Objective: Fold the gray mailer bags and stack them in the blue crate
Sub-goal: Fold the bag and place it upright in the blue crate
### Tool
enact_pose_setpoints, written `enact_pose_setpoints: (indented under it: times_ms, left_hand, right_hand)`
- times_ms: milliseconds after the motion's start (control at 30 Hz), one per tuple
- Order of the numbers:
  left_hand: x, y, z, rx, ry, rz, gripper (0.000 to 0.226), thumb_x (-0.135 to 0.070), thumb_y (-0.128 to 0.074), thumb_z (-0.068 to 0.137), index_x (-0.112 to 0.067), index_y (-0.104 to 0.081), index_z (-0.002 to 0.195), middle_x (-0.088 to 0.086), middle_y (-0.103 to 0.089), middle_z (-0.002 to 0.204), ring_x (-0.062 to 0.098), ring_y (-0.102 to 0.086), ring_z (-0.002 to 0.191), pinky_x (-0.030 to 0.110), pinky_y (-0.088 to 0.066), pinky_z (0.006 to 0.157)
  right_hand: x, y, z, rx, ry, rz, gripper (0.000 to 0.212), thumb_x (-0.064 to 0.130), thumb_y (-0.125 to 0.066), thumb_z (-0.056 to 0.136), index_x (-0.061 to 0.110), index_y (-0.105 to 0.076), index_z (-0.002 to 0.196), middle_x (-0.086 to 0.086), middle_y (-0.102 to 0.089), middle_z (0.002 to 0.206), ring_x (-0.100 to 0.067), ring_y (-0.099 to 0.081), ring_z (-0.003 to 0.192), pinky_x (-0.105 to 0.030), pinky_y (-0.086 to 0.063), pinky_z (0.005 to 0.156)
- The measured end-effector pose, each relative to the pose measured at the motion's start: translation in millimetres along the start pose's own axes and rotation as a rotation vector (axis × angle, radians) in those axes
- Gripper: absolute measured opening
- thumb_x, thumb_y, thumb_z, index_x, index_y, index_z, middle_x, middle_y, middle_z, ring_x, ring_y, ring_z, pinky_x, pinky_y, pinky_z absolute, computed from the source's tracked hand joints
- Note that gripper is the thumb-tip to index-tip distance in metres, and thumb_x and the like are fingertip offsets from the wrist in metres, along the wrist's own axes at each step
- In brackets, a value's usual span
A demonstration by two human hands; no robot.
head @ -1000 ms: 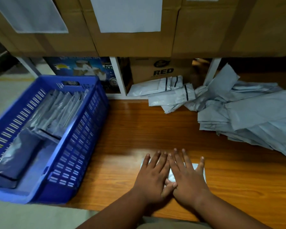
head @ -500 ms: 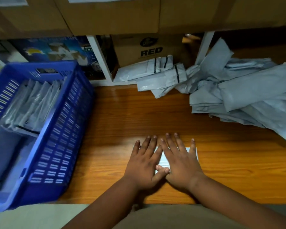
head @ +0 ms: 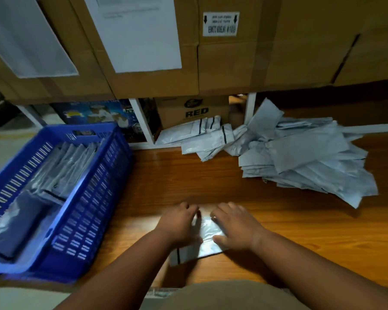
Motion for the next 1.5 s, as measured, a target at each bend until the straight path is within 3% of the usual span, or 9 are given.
enact_pose_setpoints:
  times_ms: [133,233,333,400,800,933,1133,1267,1500]
  left_hand:
    - [6,8,-5,0.174,0.053,-0.105,0.048,-0.042,-0.090,0.076,-0.023,-0.067,0.113,-0.001,-0.072,0.110,0.027,-0.067,0.099,0.039,-0.057,0.079]
    - [9,27,-28,0.147,0.043,-0.233,0.022,-0.033,-0.083,0.086,-0.024,-0.070,0.102,-0.004,-0.069,0.098,0.019,-0.066,0.089,0.044,-0.060,0.082]
    - [24,68,-60,0.033,0.039,-0.248,0.017,-0.035,-0.080,0.091,-0.034,-0.067,0.102,-0.014,-0.064,0.095,0.006,-0.062,0.087,0.037,-0.058,0.081]
    - [48,109,-89,-0.100,0.054,-0.241,0.021,-0.038,-0.081,0.089,-0.035,-0.060,0.088,-0.015,-0.062,0.085,0.006,-0.061,0.080,0.033,-0.053,0.072]
    - [243,251,-268,-0.504,0.554,-0.055,0.027,-0.038,-0.083,0.087,-0.017,-0.064,0.086,0.002,-0.063,0.080,0.023,-0.058,0.078,0.037,-0.042,0.066]
    - [295,239,-309,-0.560,0.668,-0.067,0.027,-0.038,-0.082,0.086,-0.015,-0.069,0.085,0.002,-0.062,0.075,0.027,-0.060,0.077,0.038,-0.042,0.065]
    - [361,185,-326,-0.504,0.764,-0.152,0.031,-0.044,-0.067,0.100,-0.021,-0.060,0.079,-0.004,-0.055,0.071,0.023,-0.056,0.074,0.038,-0.043,0.066]
    - [392,147,-318,-0.361,0.793,-0.223,0.031,-0.041,-0.054,0.108,-0.017,-0.067,0.094,0.004,-0.067,0.090,0.027,-0.061,0.088,0.039,-0.049,0.076]
    - [418,117,-294,-0.148,0.797,-0.052,0.024,-0.028,-0.064,0.091,-0.018,-0.046,0.078,0.000,-0.054,0.084,0.033,-0.063,0.094,0.033,-0.042,0.069]
  right_hand:
    - [6,18,12,0.100,0.014,-0.042,0.093,0.077,-0.061,0.085,0.038,-0.024,0.162,-0.001,-0.043,0.151,-0.029,-0.043,0.135,-0.050,-0.040,0.107]
    - [20,38,26,0.145,0.089,0.000,0.081,0.073,-0.065,0.087,0.040,-0.038,0.157,0.003,-0.046,0.150,-0.025,-0.042,0.137,-0.051,-0.039,0.109]
    - [40,68,50,0.162,0.247,0.080,0.033,0.054,-0.071,0.091,0.035,-0.066,0.118,0.007,-0.066,0.119,-0.018,-0.061,0.113,-0.040,-0.050,0.091]
    - [59,105,72,0.112,0.329,0.100,0.016,0.048,-0.072,0.091,0.035,-0.064,0.092,0.011,-0.068,0.094,-0.013,-0.065,0.091,-0.040,-0.053,0.078]
    - [284,296,205,-0.114,0.659,-0.048,0.016,0.048,-0.064,0.099,0.033,-0.066,0.092,0.011,-0.065,0.090,-0.014,-0.063,0.086,-0.039,-0.054,0.076]
    - [352,297,240,-0.144,0.761,-0.120,0.015,0.039,-0.064,0.101,0.026,-0.070,0.099,0.006,-0.068,0.093,-0.013,-0.060,0.082,-0.025,-0.041,0.059]
    - [424,256,311,-0.052,0.802,-0.207,0.011,0.038,-0.063,0.101,0.028,-0.067,0.100,0.002,-0.072,0.099,-0.024,-0.066,0.092,-0.043,-0.056,0.082]
    - [454,212,354,0.045,0.792,-0.243,0.009,0.033,-0.066,0.099,0.027,-0.071,0.103,0.003,-0.073,0.106,-0.026,-0.066,0.100,-0.040,-0.055,0.084]
    - [486,155,404,0.198,0.726,-0.218,0.022,0.029,-0.070,0.098,0.028,-0.079,0.118,0.006,-0.076,0.114,-0.017,-0.065,0.102,-0.029,-0.050,0.086]
Point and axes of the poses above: each hand's wrist, its own z-axis towards the middle knuckle, its own y-axis out of the back of the hand, x = y × z, the point moved 5 cm from there along z, towards the middle knuckle
